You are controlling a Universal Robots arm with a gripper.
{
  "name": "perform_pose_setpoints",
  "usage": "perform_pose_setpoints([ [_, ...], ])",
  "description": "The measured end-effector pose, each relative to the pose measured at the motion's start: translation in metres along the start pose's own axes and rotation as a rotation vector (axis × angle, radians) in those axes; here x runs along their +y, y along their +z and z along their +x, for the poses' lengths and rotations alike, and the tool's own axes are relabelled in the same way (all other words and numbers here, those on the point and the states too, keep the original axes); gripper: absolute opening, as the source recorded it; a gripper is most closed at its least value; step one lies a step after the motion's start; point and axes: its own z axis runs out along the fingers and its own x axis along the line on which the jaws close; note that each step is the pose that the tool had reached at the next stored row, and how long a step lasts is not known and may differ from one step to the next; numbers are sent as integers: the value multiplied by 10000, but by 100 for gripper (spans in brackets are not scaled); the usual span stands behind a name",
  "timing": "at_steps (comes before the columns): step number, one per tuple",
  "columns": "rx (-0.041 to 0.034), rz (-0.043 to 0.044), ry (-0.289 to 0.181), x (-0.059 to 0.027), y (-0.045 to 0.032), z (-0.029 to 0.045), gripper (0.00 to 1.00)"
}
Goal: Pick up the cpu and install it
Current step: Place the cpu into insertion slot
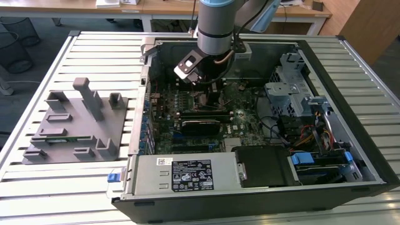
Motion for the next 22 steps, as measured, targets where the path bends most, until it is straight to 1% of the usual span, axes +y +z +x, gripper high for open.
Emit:
perform_pose_setpoints([
  [14,20,0,0,-7,44,7,53],
  [22,26,-1,0,-7,47,7,53],
])
